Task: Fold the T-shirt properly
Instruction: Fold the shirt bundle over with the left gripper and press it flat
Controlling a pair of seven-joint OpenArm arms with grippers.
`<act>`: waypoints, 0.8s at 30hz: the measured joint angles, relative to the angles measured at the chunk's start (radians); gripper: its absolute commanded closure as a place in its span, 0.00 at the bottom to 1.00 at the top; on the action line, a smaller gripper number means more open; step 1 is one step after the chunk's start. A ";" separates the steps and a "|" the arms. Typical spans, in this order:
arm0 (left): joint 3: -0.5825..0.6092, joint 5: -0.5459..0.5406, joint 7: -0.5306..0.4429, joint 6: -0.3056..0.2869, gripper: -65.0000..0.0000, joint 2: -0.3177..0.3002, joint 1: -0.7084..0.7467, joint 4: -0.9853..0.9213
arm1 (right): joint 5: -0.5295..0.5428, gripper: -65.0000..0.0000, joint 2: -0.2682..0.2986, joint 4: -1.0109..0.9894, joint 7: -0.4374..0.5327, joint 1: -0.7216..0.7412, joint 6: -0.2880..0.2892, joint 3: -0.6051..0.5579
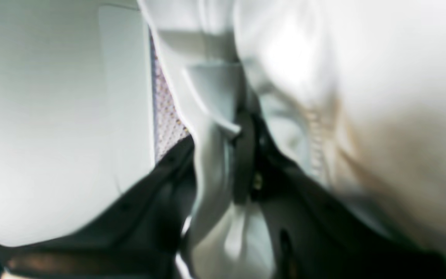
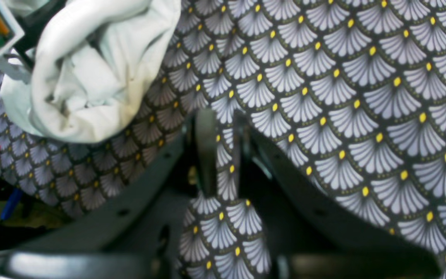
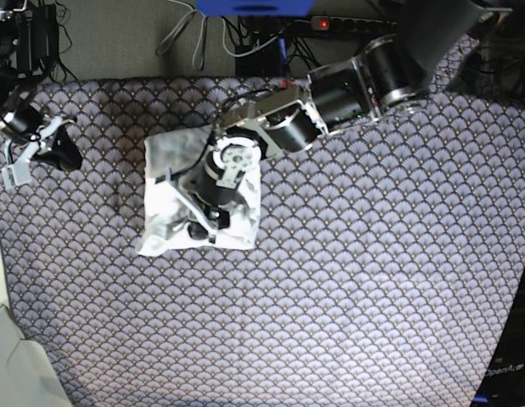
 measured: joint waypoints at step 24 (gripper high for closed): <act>-0.290 -0.057 0.023 -0.061 0.58 -0.054 0.055 0.351 | -0.001 0.90 -0.005 0.001 -0.001 0.005 0.000 -0.005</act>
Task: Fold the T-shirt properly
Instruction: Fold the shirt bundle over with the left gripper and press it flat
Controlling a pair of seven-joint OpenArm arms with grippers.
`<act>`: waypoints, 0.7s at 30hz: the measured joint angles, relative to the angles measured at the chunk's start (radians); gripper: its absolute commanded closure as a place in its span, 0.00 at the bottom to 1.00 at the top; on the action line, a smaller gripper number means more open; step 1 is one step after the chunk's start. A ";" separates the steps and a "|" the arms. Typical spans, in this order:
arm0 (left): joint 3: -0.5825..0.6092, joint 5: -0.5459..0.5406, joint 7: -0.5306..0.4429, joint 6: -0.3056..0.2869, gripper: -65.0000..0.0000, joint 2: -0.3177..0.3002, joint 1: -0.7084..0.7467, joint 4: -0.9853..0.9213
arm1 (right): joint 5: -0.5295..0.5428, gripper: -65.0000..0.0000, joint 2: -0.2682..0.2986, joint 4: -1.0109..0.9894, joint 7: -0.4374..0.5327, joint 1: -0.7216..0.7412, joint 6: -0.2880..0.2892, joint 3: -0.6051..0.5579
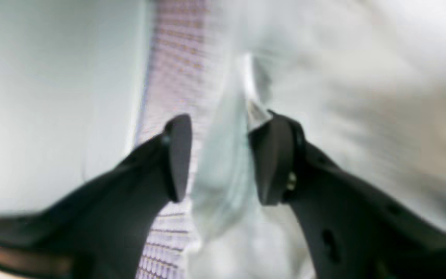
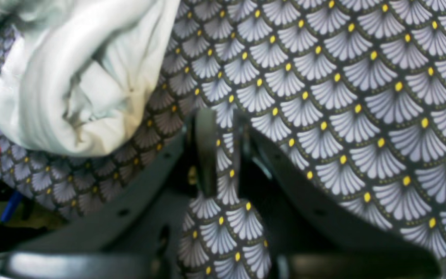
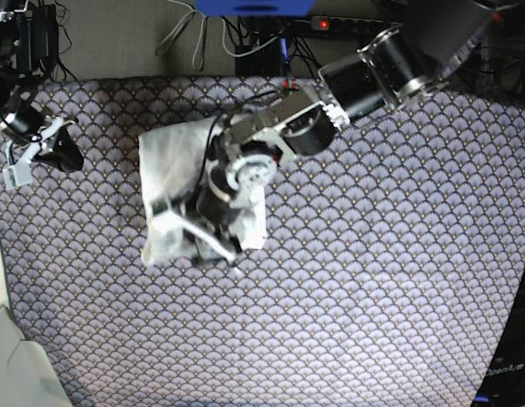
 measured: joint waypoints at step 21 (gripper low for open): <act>-0.221 0.008 0.002 0.008 0.58 -0.060 0.152 0.269 | -0.002 0.90 -0.010 0.012 -0.003 0.018 0.000 -0.023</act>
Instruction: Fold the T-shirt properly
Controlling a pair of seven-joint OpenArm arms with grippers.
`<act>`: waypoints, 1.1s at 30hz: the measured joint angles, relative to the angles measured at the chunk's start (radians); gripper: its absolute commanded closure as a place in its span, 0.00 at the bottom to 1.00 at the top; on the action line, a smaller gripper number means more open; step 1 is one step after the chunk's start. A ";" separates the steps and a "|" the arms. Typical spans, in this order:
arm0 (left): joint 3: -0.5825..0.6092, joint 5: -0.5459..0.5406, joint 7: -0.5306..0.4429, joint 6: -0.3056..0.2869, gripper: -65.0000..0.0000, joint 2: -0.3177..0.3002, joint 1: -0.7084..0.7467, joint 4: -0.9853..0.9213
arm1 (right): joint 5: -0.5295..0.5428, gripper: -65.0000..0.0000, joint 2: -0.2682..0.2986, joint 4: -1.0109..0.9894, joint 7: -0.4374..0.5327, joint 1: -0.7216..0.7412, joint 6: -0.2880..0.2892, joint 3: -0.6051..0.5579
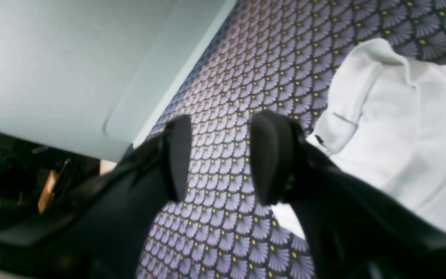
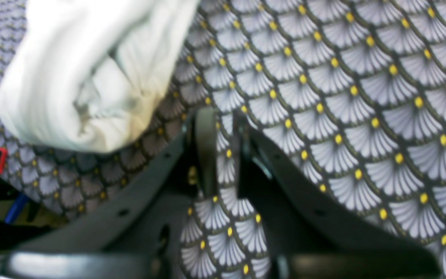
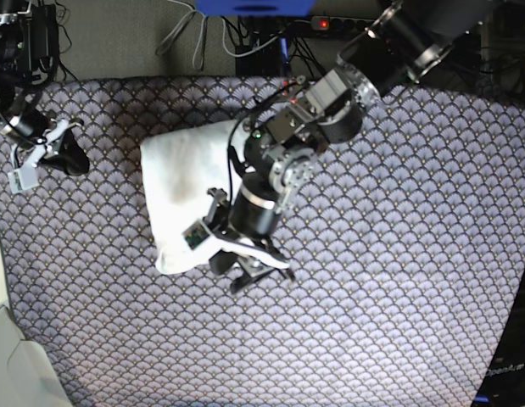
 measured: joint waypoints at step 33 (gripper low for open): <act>-0.888 0.003 0.238 -0.005 1.00 -0.062 0.495 0.330 | 0.005 0.90 -0.124 0.126 -0.101 0.054 0.003 -0.236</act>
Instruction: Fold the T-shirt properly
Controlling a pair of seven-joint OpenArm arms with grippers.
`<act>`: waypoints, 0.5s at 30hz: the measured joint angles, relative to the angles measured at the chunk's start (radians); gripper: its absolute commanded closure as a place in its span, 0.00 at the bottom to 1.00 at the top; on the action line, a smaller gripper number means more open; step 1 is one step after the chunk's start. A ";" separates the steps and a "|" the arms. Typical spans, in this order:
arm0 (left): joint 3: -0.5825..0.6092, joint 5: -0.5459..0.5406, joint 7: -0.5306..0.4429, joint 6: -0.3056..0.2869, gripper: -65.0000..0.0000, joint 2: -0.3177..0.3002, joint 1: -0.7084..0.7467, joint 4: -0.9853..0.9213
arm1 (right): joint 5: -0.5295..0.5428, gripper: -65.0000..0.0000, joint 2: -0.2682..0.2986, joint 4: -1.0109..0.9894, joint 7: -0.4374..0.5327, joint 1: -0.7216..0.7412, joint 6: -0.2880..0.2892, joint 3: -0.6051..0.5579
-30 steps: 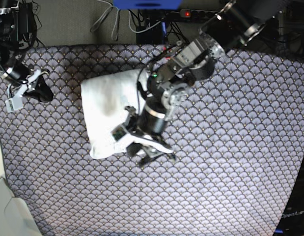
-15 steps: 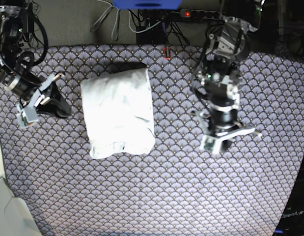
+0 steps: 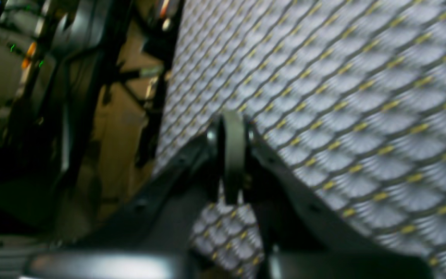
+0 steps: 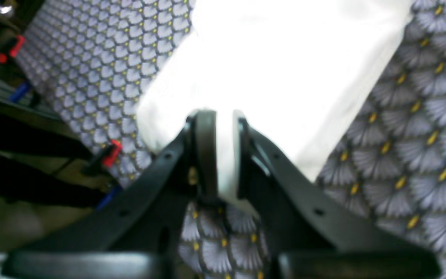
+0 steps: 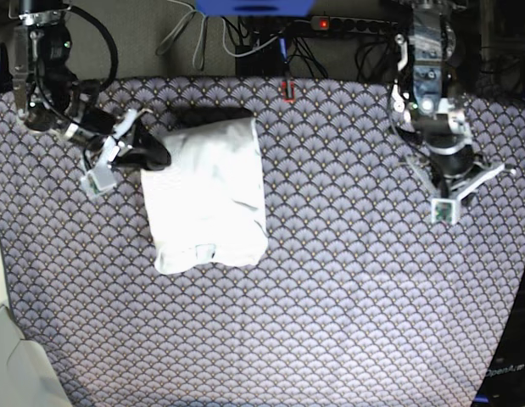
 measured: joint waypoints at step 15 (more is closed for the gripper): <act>-0.181 -0.182 0.004 -0.002 1.00 -0.033 0.068 -0.006 | -0.003 0.90 0.055 0.144 0.125 -0.142 -0.010 -0.010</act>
